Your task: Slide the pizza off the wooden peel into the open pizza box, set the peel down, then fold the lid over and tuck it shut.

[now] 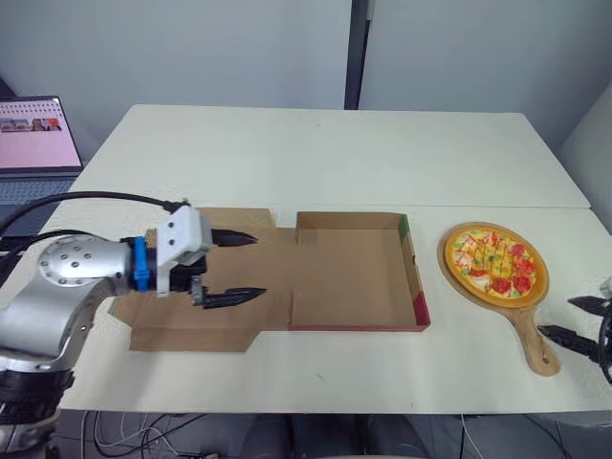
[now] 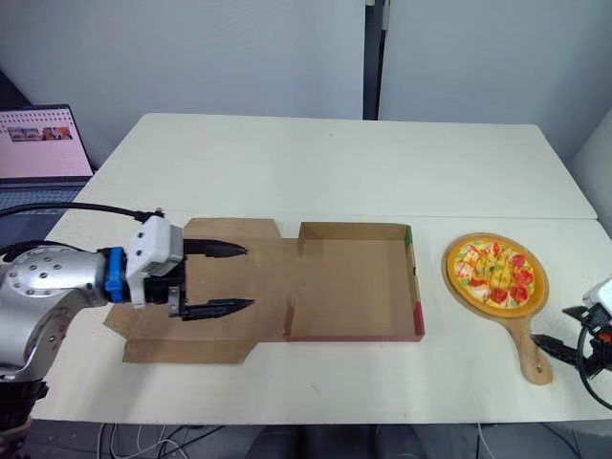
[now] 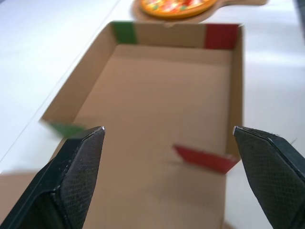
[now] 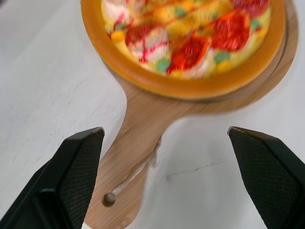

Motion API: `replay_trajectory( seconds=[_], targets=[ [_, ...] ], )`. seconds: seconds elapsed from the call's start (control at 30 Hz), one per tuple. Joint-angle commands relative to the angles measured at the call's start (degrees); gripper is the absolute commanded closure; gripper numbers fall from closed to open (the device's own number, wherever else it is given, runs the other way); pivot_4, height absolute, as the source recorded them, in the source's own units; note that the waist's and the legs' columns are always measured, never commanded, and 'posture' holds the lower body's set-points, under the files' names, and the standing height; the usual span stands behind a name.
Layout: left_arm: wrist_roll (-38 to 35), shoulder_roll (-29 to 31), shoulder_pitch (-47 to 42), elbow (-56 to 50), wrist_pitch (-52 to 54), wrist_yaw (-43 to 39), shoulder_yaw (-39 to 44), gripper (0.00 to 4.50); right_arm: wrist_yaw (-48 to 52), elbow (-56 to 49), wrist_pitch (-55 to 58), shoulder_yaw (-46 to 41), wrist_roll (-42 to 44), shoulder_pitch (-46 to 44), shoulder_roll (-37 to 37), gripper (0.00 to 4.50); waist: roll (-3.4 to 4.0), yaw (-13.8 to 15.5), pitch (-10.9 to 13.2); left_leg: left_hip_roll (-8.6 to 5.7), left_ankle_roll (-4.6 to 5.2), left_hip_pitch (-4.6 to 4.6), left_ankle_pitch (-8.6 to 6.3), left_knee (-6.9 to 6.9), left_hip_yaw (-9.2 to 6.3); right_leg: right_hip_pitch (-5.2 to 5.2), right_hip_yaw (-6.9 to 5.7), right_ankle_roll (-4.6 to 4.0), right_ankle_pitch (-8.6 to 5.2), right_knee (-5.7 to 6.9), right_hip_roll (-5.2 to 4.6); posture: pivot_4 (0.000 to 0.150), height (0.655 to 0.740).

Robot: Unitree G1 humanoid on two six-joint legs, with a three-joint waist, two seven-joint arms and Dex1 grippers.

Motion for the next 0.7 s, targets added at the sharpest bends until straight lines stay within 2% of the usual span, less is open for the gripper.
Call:
replay_trajectory(
  seconds=[0.03, 0.3, 0.53, 0.63, 0.7],
  targets=[
    [-2.9, -0.7, -2.5, -3.0, 1.6, -0.4, -0.4, 0.02, -4.1, -0.9, 3.1, 2.1, -0.7, -2.3, 0.6, 0.0, 0.0, 0.0, 0.0, -0.01, 0.0, -0.02, 0.0, 0.01, 0.0, -0.01, 0.0, 0.0, 0.0, 0.0, 0.0, 0.15, 0.7368],
    [-4.3, -2.9, -3.7, -5.7, 2.3, 0.8, -1.5, 0.02, -11.3, 0.9, 9.7, 7.0, -0.5, -7.0, 5.0, 0.0, -0.04, 0.4, 0.0, -0.02, 0.0, -0.06, 0.0, 0.02, -0.06, 0.0, -0.03, 0.0, 0.0, -0.05, 0.0, 0.15, 0.7368],
    [-4.9, -4.4, -3.4, -6.1, 1.0, 2.5, 0.2, 0.02, -13.8, 0.5, 10.8, 8.7, 0.0, -6.0, 8.4, 0.0, -0.41, 0.4, -0.2, 0.0, 0.0, -0.09, 0.0, 0.06, -0.23, 0.03, -0.08, 0.01, 0.0, -0.07, 0.03, 0.15, 0.7368],
    [-4.6, -7.3, -4.2, -5.2, -0.8, 5.7, 1.5, 0.0, -15.5, 0.9, 13.5, 8.0, 1.9, -7.3, 11.1, 0.62, -0.76, 0.4, -0.4, 0.02, 0.0, -0.07, 0.0, 0.06, -0.26, 0.08, -0.11, 0.01, 0.0, -0.09, 0.04, 0.15, 0.7368],
    [-4.6, -6.9, -4.0, -5.0, -1.0, 4.8, 1.6, 0.0, -16.3, 1.3, 15.1, 6.6, 3.0, -8.0, 12.8, 1.3, -0.96, 0.3, -0.4, 0.08, 0.0, -0.06, 0.0, 0.06, -0.31, 0.07, -0.1, 0.0, 0.0, -0.09, 0.11, 0.15, 0.7368]
  ],
)
